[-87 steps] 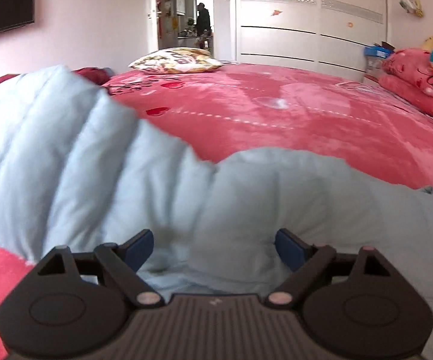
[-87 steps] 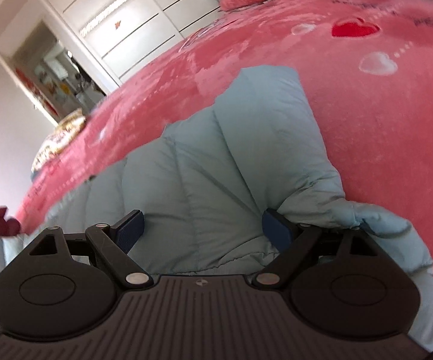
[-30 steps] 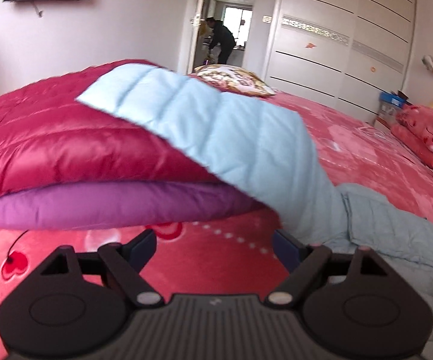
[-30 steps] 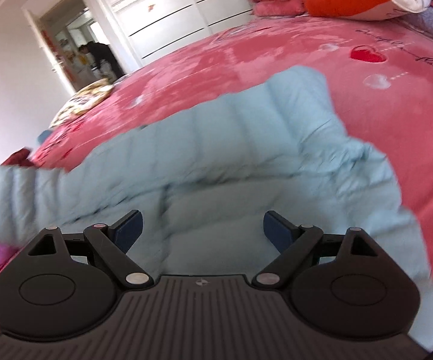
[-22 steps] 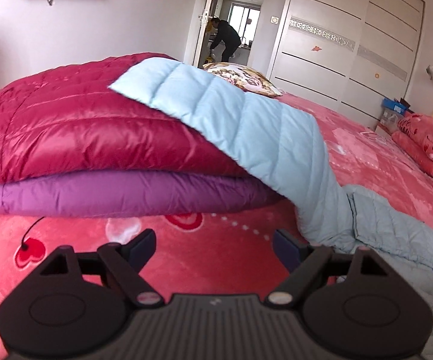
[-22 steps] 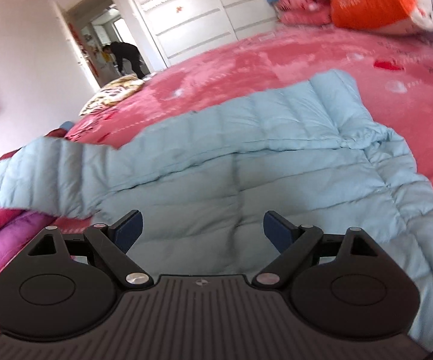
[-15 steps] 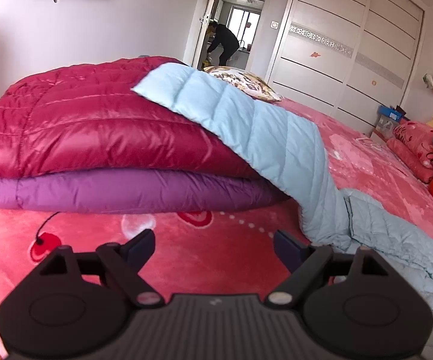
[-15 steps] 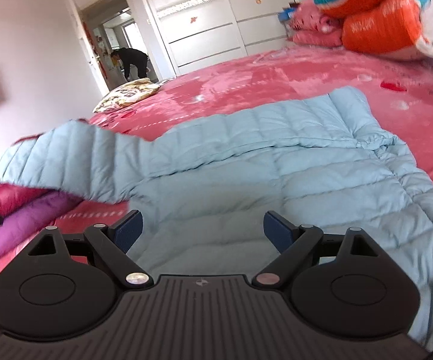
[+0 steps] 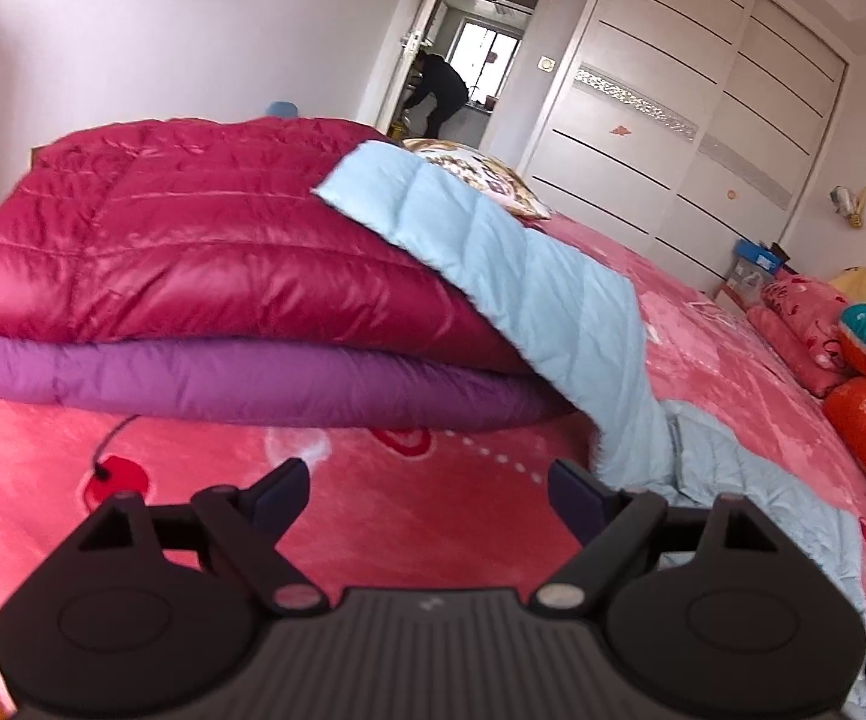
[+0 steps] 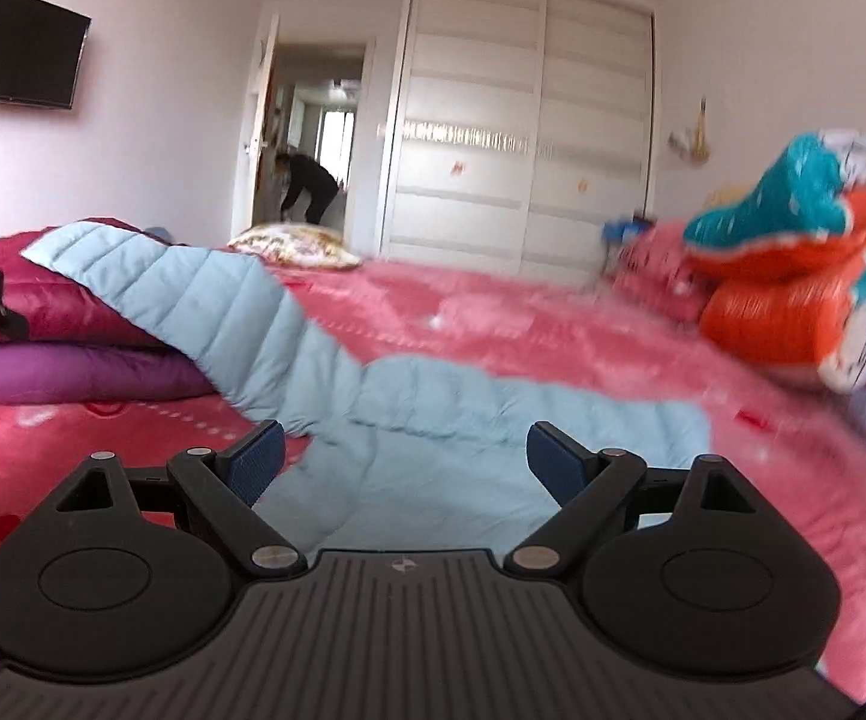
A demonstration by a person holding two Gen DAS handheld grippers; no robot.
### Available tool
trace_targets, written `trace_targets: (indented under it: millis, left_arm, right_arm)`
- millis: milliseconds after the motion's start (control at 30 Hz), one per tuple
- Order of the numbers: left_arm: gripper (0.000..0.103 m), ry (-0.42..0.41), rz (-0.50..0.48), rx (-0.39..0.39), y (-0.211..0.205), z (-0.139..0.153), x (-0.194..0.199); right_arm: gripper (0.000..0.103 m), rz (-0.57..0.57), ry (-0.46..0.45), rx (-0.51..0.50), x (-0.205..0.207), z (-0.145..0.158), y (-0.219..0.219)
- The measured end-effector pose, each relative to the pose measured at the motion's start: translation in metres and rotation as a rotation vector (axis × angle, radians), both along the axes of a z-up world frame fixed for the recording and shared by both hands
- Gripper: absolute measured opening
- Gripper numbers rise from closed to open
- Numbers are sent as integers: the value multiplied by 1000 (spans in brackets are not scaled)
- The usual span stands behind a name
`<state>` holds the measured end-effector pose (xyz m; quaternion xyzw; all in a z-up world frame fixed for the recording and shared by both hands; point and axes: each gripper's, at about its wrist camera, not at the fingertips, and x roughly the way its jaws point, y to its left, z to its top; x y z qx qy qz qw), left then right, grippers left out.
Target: Fold large clothes
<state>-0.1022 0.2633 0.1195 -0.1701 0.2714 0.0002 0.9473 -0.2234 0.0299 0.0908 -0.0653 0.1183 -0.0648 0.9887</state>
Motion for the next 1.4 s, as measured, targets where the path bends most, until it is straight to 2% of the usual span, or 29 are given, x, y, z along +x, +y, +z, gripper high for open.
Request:
trace_targets:
  millis: [100,133,300,433,733,933,1000,1133,1200,1400]
  left_arm:
    - [87,-2,-7,1,-12,3,10]
    - [87,-2,-5,-2,-15,4,15]
    - [86,8,37,-20,-30,6,45]
    - [85,2,86,-37,-36,7,72]
    - [82,36,218,-170,-22,-6,122]
    - [66,67,261,-205,-24,-14,145]
    - [57,65,273,-205,-26,-13,149]
    - [40,57,278,-174,-34,-10,154]
    - [27,56,275,-162,-38,-9,156]
    - [11,26,256,-147,-42,-4,158]
  right_arm:
    - [103,-27,-29,-54,8,-10,-16]
    - [103,-27,-25,-48,12,-7,-13]
    - [103,-70,-58,32,39,-4,-51]
    - [103,-101,-60,58,57,-11,-72]
    - [103,-115,-67,107,73,-15,-88]
    - [103,-87,-37,142,73,-21,-90]
    - [103,-88,-27,157,74,-23,-94]
    - [103,-109,-15,196,88,-27,-111]
    - [103,-122,-10,231,91,-28,-119]
    - [103,-166,-8,326,94,-35,-139]
